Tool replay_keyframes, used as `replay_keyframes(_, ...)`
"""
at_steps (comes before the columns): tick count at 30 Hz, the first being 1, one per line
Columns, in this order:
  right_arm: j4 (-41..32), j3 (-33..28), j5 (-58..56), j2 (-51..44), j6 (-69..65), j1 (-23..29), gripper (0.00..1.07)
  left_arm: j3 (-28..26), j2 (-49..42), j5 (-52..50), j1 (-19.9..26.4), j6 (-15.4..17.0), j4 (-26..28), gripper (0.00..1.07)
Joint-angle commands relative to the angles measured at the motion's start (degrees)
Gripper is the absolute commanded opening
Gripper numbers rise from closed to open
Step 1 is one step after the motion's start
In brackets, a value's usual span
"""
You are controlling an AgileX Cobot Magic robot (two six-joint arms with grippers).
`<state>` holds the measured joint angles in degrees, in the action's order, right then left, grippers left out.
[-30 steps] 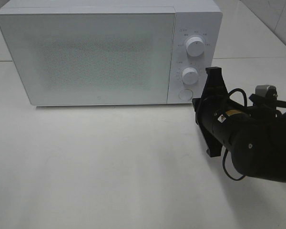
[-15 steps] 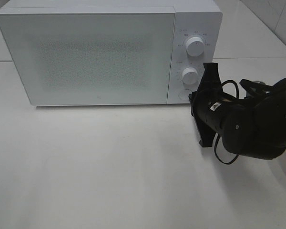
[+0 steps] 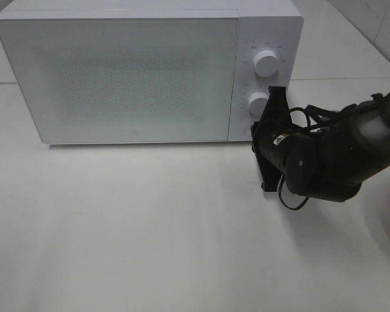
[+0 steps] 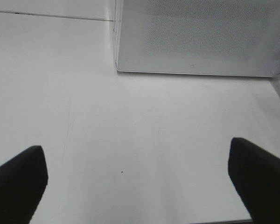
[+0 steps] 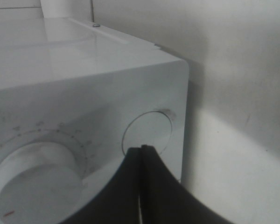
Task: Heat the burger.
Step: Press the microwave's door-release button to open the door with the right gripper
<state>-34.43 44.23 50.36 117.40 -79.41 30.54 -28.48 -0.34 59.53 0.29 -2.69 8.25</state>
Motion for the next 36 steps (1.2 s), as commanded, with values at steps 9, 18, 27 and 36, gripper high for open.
replay_keyframes(9,2.3,3.1,-0.2,3.4,-2.1,-1.4,0.00,0.1,-1.1,-0.3,-0.2,0.1,0.3,0.98)
replay_keyframes(18,2.9,4.9,1.5,5.0,-2.6,-2.5,0.00,0.1,-1.1,-0.3,-0.2,0.1,0.3,0.98)
replay_keyframes(27,2.2,7.5,4.3,6.1,-1.6,-2.5,0.00,0.1,-1.1,-0.3,-0.2,0.1,0.3,0.98)
replay_keyframes(36,0.6,10.5,9.3,6.1,-0.2,-2.5,0.00,0.1,-1.1,-0.3,-0.2,0.1,0.3,0.98)
